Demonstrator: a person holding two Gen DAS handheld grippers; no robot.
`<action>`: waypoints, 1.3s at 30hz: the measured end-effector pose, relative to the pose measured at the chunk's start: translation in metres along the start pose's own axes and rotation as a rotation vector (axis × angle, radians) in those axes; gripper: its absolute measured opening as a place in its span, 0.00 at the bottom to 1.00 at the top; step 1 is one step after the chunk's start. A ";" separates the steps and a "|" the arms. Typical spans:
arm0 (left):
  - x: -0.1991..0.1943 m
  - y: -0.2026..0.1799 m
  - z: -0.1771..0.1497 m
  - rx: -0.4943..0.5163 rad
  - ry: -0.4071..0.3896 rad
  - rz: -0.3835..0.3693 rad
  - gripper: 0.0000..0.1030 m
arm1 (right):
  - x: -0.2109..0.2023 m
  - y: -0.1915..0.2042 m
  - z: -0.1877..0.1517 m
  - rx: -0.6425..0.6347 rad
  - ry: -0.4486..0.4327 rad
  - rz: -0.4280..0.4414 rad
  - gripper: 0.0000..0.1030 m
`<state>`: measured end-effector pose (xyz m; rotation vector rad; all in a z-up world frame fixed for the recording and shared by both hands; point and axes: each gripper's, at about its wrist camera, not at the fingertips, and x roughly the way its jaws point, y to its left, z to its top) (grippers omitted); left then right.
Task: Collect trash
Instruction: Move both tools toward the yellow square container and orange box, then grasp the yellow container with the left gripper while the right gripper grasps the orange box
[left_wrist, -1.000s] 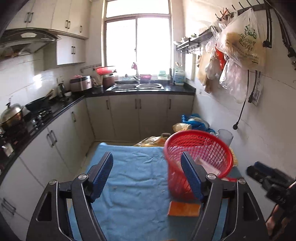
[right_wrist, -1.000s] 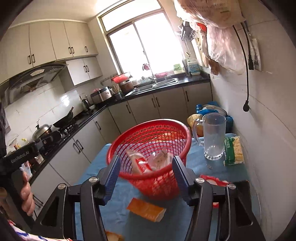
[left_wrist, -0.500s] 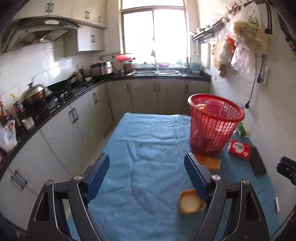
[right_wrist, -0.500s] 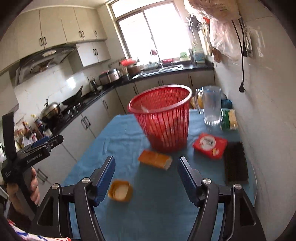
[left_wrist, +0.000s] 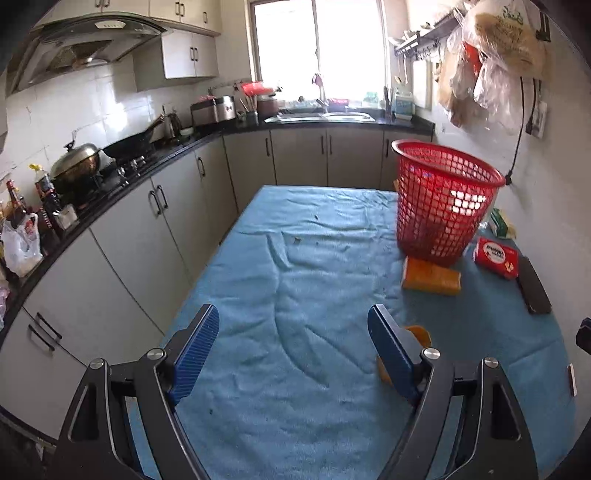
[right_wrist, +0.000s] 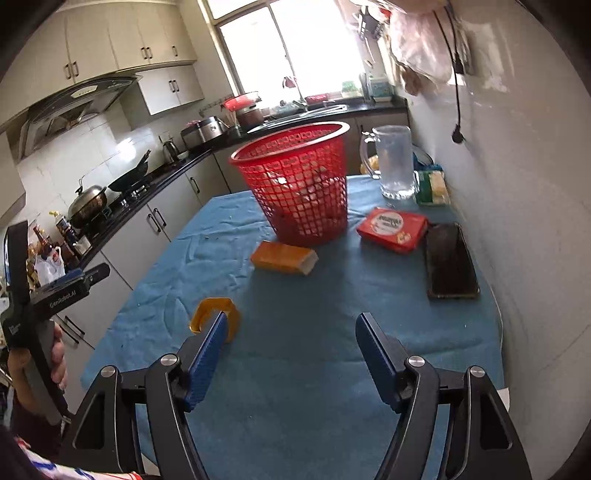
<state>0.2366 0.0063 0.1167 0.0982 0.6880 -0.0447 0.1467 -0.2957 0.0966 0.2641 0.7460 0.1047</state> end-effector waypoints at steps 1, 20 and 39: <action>0.004 -0.002 -0.002 0.002 0.014 -0.012 0.79 | 0.002 -0.003 -0.001 0.008 0.005 -0.001 0.74; 0.112 -0.056 -0.047 0.042 0.293 -0.181 0.80 | 0.046 -0.037 -0.020 0.061 0.107 -0.012 0.74; 0.146 -0.067 -0.049 0.013 0.390 -0.247 0.55 | 0.160 -0.009 0.042 -0.175 0.175 0.067 0.82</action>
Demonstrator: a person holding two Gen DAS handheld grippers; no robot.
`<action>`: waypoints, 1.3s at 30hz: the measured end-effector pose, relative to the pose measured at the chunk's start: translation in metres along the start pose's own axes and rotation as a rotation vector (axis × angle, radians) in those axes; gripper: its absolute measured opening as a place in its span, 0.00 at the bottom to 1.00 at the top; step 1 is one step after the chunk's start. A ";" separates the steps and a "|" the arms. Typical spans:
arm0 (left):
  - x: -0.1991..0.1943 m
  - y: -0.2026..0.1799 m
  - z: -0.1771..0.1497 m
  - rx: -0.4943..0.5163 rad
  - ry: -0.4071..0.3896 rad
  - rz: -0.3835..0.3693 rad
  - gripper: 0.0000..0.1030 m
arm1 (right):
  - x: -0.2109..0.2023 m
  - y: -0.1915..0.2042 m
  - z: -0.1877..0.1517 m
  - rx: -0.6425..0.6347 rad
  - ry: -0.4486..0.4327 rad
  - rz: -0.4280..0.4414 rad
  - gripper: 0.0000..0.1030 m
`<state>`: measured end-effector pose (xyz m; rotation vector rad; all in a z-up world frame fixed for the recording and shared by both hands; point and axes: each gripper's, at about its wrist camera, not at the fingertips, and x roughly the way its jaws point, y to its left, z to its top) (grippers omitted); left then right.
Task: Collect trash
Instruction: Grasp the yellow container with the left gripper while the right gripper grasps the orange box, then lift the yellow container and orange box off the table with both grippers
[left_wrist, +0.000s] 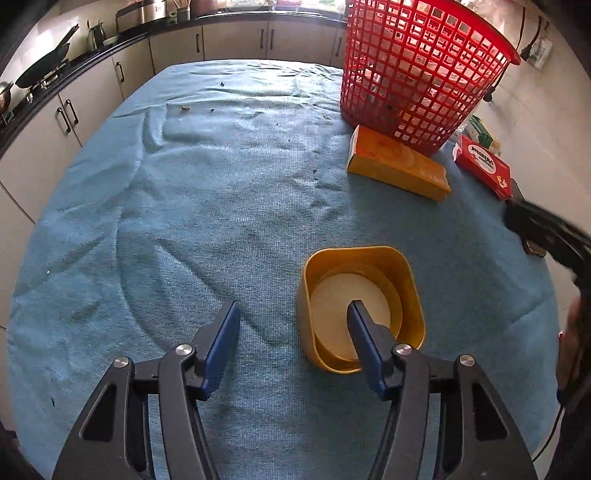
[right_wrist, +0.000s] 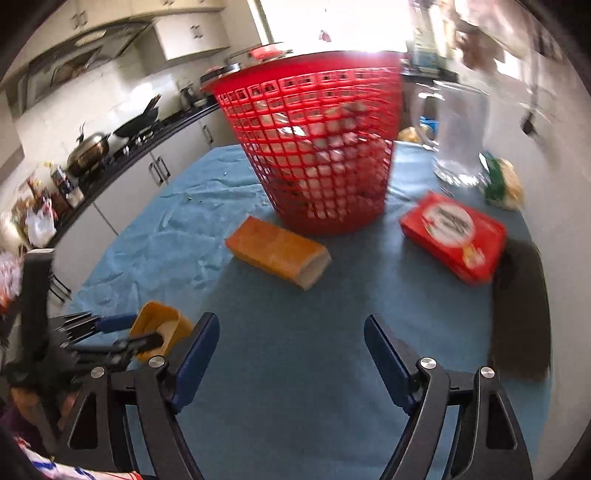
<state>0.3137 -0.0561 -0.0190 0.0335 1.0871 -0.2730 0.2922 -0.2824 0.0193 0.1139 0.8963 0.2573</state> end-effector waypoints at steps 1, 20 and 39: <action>0.000 0.000 -0.001 0.003 -0.003 0.014 0.52 | 0.007 0.001 0.005 -0.022 0.003 -0.003 0.82; -0.005 -0.005 -0.008 0.019 -0.030 0.031 0.31 | 0.098 0.027 0.057 -0.237 0.089 -0.034 0.86; -0.027 0.006 -0.034 -0.032 -0.034 0.014 0.06 | 0.077 0.063 0.009 -0.243 0.166 -0.061 0.51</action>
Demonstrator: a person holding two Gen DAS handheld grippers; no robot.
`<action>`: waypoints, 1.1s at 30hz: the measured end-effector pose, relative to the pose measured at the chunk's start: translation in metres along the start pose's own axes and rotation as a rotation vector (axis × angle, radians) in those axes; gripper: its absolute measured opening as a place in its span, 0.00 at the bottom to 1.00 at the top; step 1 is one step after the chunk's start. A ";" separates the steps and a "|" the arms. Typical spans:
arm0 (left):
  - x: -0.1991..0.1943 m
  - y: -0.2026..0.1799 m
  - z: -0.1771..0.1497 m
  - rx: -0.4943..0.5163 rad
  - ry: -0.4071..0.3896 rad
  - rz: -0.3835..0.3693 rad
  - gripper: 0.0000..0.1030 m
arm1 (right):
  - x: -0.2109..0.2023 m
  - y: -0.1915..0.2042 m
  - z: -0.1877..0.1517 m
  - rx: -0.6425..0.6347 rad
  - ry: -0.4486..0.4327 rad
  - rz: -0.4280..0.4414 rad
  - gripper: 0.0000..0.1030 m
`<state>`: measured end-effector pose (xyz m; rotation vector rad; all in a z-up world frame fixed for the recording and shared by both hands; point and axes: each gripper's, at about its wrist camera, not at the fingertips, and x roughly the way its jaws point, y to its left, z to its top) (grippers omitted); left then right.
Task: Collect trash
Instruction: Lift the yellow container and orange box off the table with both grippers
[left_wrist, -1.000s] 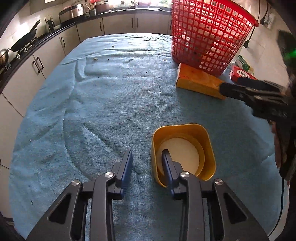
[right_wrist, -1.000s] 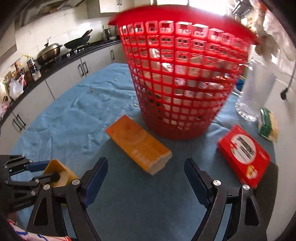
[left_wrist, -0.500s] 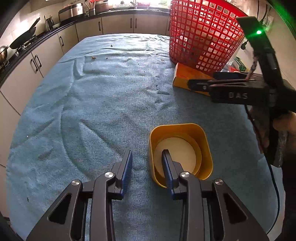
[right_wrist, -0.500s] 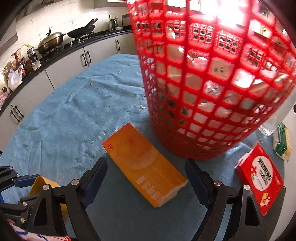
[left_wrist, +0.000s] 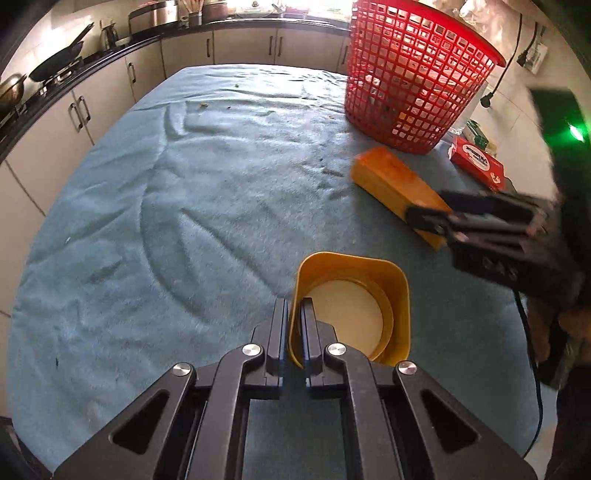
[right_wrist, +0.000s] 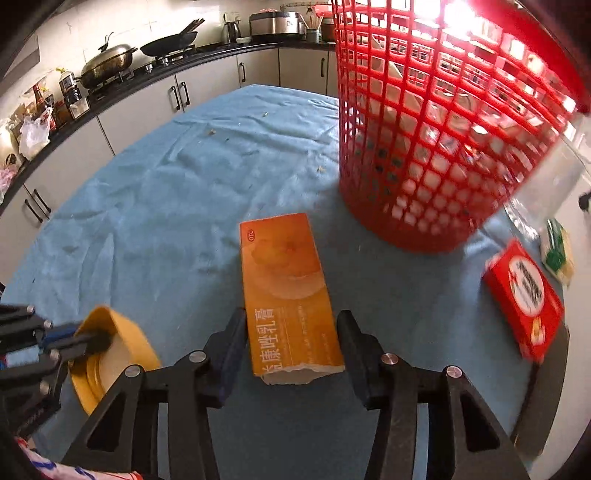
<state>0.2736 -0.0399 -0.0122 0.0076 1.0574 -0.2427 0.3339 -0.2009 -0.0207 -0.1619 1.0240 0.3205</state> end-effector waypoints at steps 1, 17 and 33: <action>-0.003 0.003 -0.003 -0.010 0.000 0.008 0.06 | -0.004 0.001 -0.005 0.008 -0.001 -0.005 0.51; -0.053 0.014 -0.045 -0.066 -0.130 0.211 0.06 | -0.100 0.015 -0.093 0.248 -0.191 0.042 0.51; -0.102 0.011 -0.081 -0.022 -0.216 0.251 0.06 | -0.158 0.050 -0.148 0.403 -0.369 0.064 0.52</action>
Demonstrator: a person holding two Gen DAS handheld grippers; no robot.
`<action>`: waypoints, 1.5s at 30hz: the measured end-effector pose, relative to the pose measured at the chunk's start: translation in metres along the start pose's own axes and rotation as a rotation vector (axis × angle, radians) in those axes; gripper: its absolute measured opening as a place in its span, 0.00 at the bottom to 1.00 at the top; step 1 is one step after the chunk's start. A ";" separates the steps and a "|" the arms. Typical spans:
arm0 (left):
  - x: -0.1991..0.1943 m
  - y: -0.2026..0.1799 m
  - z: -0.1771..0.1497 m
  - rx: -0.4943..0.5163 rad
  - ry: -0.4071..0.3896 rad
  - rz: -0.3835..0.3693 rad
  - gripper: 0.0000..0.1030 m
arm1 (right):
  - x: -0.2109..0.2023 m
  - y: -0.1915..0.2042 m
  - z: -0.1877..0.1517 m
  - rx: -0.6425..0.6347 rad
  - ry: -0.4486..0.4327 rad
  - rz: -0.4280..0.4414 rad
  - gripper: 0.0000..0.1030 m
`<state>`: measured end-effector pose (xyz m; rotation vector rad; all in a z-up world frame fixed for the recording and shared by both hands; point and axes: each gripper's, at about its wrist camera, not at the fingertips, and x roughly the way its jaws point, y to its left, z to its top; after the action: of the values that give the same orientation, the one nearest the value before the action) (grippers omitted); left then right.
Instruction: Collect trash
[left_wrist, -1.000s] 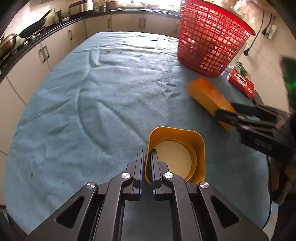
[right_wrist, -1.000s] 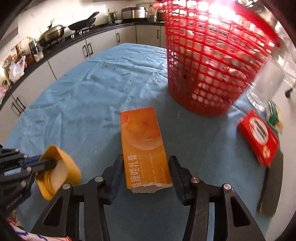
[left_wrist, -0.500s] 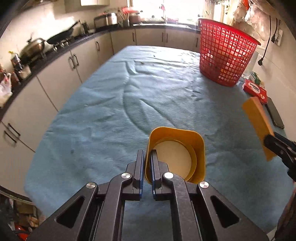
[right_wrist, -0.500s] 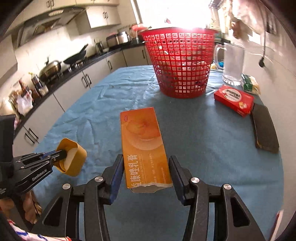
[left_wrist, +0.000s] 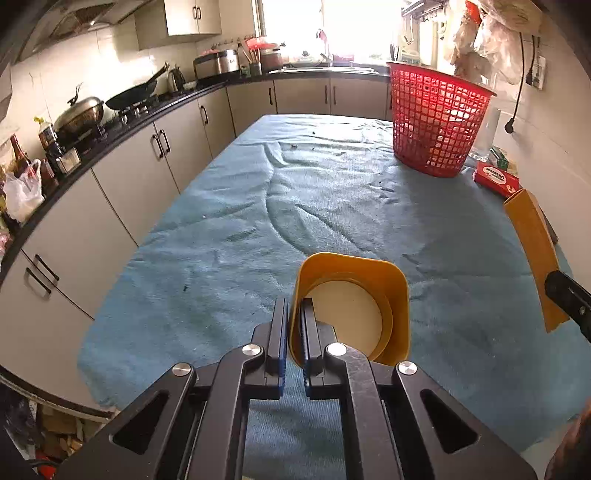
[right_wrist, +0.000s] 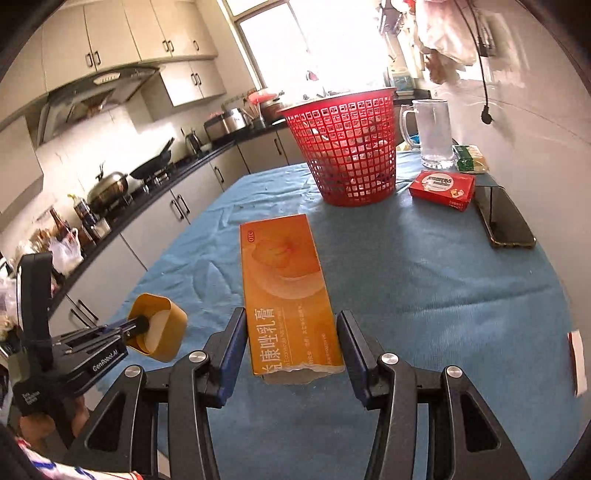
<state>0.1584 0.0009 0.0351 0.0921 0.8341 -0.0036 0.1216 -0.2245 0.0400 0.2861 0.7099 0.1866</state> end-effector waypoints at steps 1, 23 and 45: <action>-0.004 0.000 -0.001 0.006 -0.006 0.003 0.06 | -0.003 0.001 -0.002 0.005 -0.005 0.002 0.52; -0.022 -0.020 -0.014 0.089 -0.039 0.017 0.06 | -0.019 -0.002 -0.023 0.030 -0.026 -0.002 0.23; 0.012 -0.016 -0.009 0.095 0.024 -0.042 0.06 | 0.031 -0.009 -0.044 -0.244 0.294 -0.176 0.64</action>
<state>0.1591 -0.0143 0.0190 0.1642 0.8599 -0.0821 0.1159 -0.2165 -0.0140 -0.0393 0.9888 0.1472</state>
